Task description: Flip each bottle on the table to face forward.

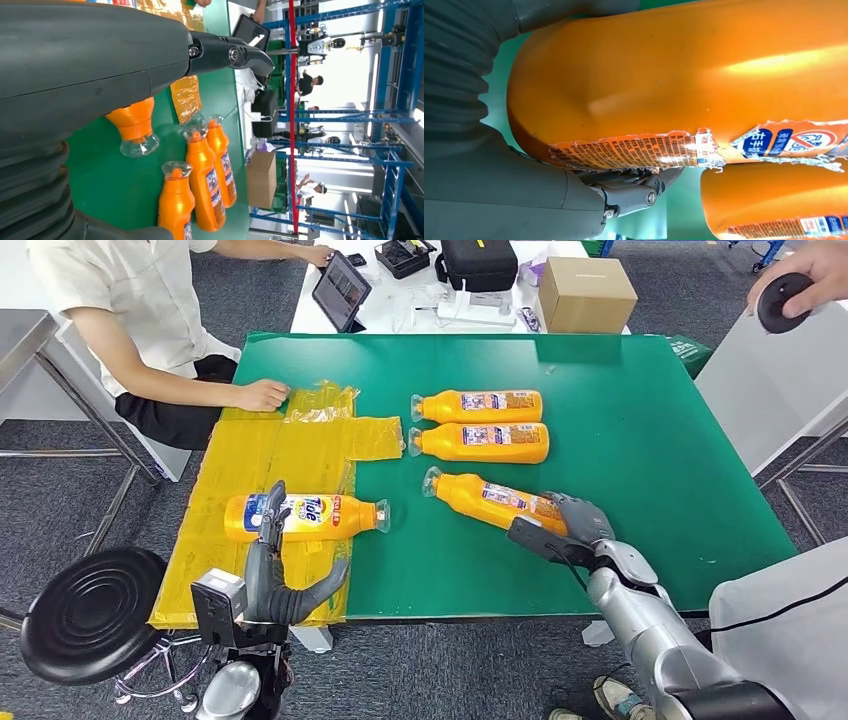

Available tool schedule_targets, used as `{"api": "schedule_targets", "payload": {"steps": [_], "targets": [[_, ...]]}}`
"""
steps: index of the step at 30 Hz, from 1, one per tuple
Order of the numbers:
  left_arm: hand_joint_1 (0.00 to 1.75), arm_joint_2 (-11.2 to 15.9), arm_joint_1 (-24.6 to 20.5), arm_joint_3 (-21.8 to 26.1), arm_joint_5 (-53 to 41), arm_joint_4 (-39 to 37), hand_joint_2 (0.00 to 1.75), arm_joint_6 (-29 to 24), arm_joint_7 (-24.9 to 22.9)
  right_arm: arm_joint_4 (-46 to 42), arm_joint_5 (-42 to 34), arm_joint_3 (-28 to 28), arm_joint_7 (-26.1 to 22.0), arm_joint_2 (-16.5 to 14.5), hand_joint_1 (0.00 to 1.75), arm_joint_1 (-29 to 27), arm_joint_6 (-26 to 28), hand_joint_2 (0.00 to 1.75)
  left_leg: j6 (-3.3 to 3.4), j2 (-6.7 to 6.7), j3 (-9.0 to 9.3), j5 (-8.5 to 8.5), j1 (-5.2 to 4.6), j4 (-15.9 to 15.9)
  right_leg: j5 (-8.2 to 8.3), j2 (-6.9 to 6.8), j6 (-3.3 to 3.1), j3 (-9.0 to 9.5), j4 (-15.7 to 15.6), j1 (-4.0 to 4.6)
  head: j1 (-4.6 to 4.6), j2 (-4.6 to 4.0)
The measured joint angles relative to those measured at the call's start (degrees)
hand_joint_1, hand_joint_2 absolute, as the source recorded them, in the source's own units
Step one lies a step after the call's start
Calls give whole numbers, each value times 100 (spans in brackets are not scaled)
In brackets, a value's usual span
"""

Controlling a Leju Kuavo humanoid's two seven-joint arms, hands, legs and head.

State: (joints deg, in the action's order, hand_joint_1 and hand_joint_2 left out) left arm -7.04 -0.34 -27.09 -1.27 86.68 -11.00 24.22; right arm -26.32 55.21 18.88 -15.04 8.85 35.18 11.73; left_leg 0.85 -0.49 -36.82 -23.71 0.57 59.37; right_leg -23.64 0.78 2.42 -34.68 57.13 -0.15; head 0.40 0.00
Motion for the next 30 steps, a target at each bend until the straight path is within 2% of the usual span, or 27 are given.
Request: {"api": "schedule_targets", "payload": {"steps": [4,6,8,13,18,23,30], "targets": [[0,0,1,-17,162,0,175,95,4,-27,-768,-184,-769,-69,175,-158,-72,175,-3,1,-1,-6,1,0,0,1,0,0,0,2,-1,0],[0,-7,5,-16,493,-1,175,310,-56,-125,-1222,-325,-1218,-169,175,-323,-238,175,-6,2,-2,-8,2,0,0,2,0,-1,0,5,-1,0],[0,-23,19,-14,992,-8,175,621,-210,-328,-1571,-426,-1447,-293,175,-517,-423,175,-6,2,-3,-8,4,0,-1,2,-1,-3,0,8,-1,0],[0,-64,105,9,2038,-84,175,1094,-556,-1147,-2343,-479,-1579,-617,175,-1062,-858,175,-7,1,-18,-7,8,-1,-2,1,-2,-16,2,9,-1,0],[0,-79,214,80,2776,-175,175,1384,-717,-2204,-3023,-368,-1576,-951,175,-1661,-1059,175,-8,-1,-43,-6,7,-1,-2,0,-2,-36,4,8,-1,0],[0,-79,235,109,3013,-237,175,1660,-778,-2912,-3269,10,-1578,-1247,175,-1990,-1191,175,-8,-1,-55,-7,7,-1,-4,0,-3,-51,3,7,-1,0],[0,-79,63,35,2942,-337,175,1840,-787,-3030,-3355,687,-1584,-1531,175,-2029,-1293,175,-8,-1,-57,-6,7,-2,-4,0,-4,-53,4,8,0,0]]}}
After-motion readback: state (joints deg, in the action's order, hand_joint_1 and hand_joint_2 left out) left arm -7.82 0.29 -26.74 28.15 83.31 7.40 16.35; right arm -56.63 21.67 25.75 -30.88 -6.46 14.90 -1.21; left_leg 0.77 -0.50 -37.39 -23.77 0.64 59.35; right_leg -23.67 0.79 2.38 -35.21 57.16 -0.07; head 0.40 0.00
